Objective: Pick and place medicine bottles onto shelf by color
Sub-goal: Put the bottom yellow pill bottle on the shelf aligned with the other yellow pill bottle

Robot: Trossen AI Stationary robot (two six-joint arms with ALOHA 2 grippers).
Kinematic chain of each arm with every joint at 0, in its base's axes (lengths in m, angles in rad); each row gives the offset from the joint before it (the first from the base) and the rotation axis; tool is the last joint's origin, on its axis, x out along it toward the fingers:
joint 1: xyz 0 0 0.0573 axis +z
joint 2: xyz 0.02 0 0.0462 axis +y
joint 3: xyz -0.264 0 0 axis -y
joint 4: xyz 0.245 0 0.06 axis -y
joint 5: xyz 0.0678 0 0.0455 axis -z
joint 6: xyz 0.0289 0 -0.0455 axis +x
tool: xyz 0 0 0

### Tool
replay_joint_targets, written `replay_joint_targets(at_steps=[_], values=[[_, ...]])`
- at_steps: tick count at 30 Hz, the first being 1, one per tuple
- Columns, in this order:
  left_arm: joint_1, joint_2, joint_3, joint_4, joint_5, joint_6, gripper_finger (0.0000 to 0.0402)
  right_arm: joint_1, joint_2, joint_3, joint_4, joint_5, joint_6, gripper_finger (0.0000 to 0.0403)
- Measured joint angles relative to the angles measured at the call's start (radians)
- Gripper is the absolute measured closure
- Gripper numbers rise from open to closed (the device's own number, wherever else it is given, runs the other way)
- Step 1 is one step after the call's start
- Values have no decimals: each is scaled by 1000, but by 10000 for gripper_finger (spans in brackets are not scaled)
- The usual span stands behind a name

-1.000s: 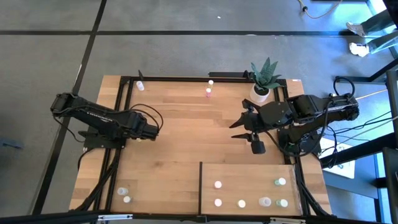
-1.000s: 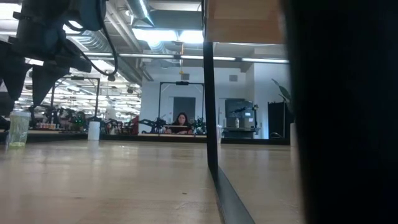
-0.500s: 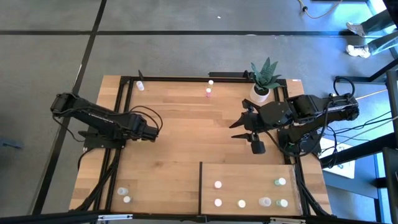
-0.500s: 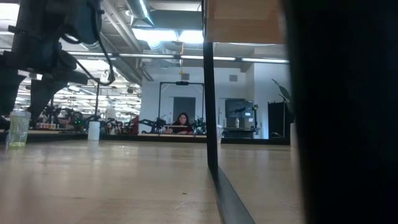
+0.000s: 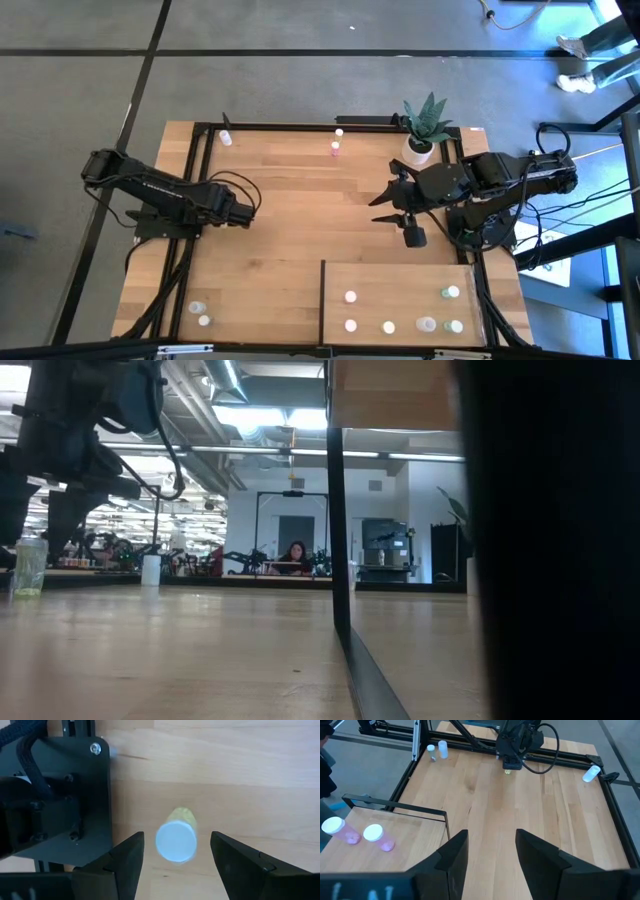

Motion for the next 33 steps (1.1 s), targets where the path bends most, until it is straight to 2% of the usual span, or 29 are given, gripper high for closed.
replay_joint_targets(at_steps=[15, 27, 33], values=[[-2, 47, -2, 4, -3, -8, 183, 0, 0, 0, 0, 0, 0, 236], [-2, 47, -2, 52, -31, 1, 269, 0, 0, 0, -4, 2, -3, 236], [-2, 46, -2, 51, -41, 1, 291, 0, 0, 0, -4, -15, -3, 236]])
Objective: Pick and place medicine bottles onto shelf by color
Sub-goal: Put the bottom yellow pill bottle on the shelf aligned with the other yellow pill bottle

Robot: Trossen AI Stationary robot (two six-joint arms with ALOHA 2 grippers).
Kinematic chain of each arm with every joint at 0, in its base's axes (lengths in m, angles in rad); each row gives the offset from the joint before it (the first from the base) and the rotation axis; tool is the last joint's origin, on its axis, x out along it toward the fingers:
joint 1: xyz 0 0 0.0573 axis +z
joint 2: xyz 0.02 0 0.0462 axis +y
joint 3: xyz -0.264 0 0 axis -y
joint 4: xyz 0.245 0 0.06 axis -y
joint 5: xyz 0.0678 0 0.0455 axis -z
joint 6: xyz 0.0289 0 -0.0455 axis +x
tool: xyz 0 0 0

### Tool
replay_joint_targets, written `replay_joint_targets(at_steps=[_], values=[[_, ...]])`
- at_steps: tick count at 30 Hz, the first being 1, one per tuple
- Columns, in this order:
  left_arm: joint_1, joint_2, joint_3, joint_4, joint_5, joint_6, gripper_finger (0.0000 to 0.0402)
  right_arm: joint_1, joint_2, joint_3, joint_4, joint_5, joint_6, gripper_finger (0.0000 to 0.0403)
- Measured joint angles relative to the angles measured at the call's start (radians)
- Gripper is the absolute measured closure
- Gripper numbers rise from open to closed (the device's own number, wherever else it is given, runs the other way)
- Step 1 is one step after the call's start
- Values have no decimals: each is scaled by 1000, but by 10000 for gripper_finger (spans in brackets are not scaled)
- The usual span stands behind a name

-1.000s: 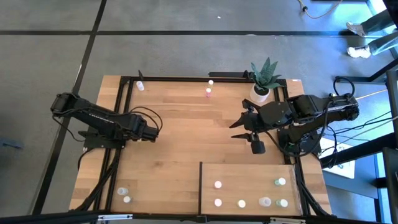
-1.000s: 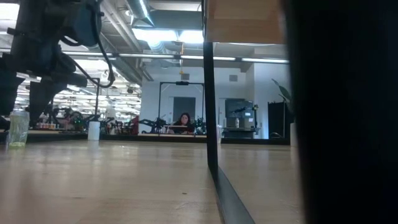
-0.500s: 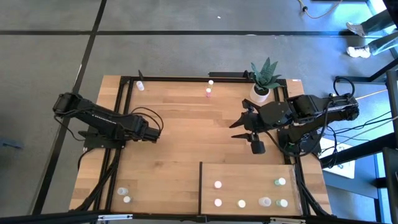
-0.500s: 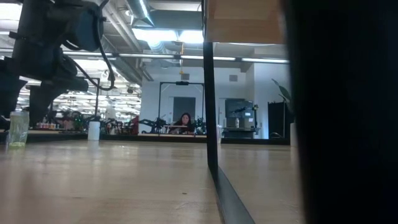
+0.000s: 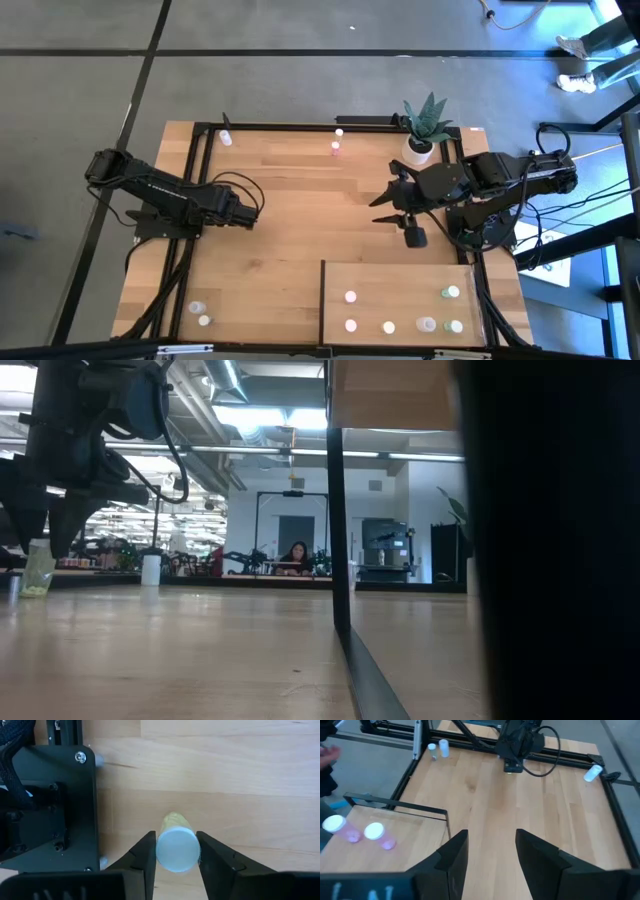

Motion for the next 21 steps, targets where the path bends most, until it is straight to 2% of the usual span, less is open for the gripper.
replay_joint_targets(at_steps=[11, 21], values=[[0, 0, 3, 3, -2, 95, 292, 0, 0, 0, 0, -287, 0, 236], [-1, 0, 83, 4, -29, 328, 292, 0, 0, 0, 1, -309, 3, 236]])
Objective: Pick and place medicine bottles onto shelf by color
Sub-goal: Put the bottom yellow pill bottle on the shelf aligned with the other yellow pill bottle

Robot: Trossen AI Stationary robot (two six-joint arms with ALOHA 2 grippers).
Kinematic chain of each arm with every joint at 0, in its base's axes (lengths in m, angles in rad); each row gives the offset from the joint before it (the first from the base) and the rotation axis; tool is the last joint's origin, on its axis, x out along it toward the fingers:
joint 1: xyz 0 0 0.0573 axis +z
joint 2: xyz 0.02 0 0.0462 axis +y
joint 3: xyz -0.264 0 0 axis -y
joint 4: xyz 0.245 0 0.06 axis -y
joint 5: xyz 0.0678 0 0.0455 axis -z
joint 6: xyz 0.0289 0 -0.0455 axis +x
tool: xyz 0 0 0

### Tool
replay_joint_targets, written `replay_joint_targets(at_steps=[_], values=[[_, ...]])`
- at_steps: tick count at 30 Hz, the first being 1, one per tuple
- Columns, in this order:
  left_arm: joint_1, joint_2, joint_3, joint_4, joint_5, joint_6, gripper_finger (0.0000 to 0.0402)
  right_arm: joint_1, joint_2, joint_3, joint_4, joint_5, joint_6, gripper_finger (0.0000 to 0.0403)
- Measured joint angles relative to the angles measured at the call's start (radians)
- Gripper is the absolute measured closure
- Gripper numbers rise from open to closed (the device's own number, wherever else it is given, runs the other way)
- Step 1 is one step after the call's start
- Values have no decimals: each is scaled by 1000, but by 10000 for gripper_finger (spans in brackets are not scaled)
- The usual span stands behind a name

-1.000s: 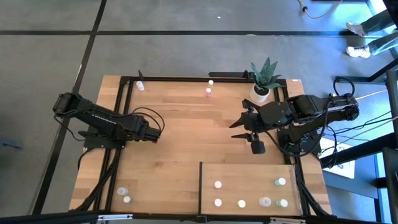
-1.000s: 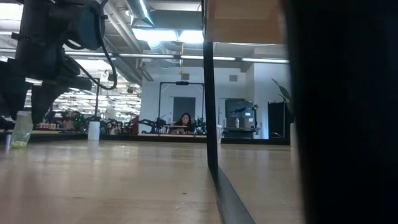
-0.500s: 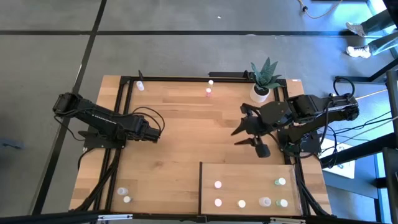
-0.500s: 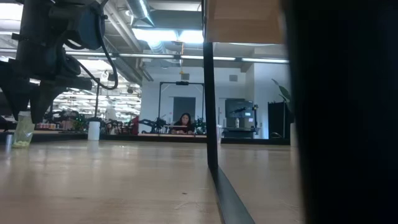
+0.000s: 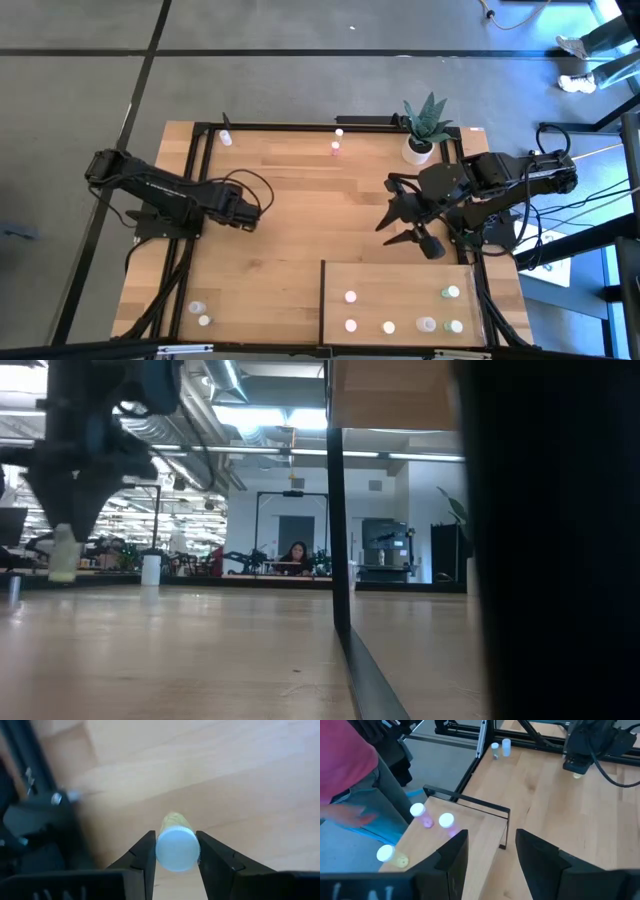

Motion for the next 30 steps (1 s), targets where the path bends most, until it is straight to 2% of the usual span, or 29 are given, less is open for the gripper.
replay_joint_targets(at_steps=[13, 24, 30], values=[[0, 0, 176, 1, -48, 484, 292, 0, 0, 0, 1, 0, 0, 236], [55, 0, 350, 53, 73, 864, 292, 0, 0, 0, 1, 0, 0, 236], [111, 37, 411, 117, 121, 984, 292, 0, 0, 0, 1, 1, 0, 236]])
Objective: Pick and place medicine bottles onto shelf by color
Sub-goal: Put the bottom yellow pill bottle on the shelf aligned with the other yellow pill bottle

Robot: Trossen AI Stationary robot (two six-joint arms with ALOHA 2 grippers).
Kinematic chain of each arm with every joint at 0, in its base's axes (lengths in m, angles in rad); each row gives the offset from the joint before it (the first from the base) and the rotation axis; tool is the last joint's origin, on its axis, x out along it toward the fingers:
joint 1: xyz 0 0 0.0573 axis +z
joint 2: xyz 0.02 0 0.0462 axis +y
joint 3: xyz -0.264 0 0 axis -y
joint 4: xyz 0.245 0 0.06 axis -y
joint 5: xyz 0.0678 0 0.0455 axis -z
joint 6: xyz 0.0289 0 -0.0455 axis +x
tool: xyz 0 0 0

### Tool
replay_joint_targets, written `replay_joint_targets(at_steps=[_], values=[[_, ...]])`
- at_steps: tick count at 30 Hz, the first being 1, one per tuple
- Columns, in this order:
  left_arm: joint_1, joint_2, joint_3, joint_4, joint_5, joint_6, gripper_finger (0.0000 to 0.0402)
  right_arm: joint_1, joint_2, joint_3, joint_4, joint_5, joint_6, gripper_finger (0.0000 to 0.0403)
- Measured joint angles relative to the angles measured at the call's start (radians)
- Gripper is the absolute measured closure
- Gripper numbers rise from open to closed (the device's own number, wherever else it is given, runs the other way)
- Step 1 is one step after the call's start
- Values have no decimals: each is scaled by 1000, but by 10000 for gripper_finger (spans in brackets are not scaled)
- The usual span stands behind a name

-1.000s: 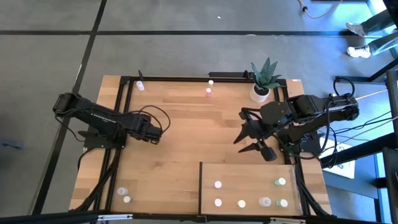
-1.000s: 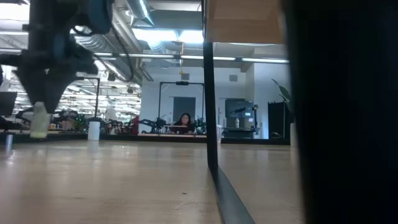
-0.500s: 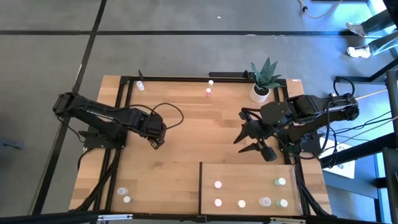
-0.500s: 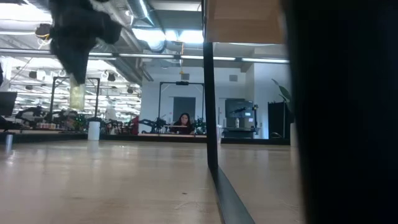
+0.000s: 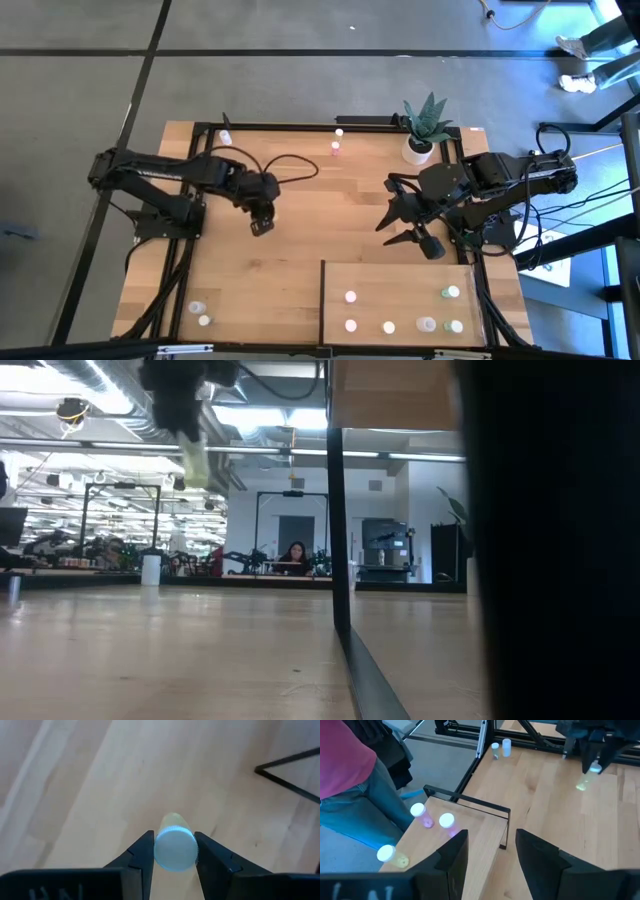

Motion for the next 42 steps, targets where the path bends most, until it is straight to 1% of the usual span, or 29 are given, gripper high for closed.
replay_joint_targets(at_steps=[4, 7, 11, 14, 19, 22, 27, 36, 42], values=[[35, 91, 77, 1, 18, 91, 292, -1, 0, 0, 4, 1, -32, 236], [57, 182, 158, 2, 20, 170, 292, -8, 0, 0, 4, 20, -19, 236], [87, 303, 279, 3, 19, 279, 292, -9, -2, 0, -1, 113, 65, 236], [105, 385, 366, 4, 19, 344, 292, -8, -6, 0, -41, 186, 111, 236], [127, 491, 464, 6, 28, 404, 292, -8, -21, 0, -141, 358, 218, 236], [137, 539, 493, 30, 76, 434, 292, -8, -25, 0, -183, 447, 272, 236], [141, 600, 497, 105, 93, 451, 292, -8, -25, 0, -213, 506, 291, 236], [140, 693, 497, 161, 78, 453, 292, -8, -24, 0, -211, 508, 286, 236], [140, 740, 496, 176, 77, 453, 292, -8, -24, 0, -207, 508, 238, 236]])
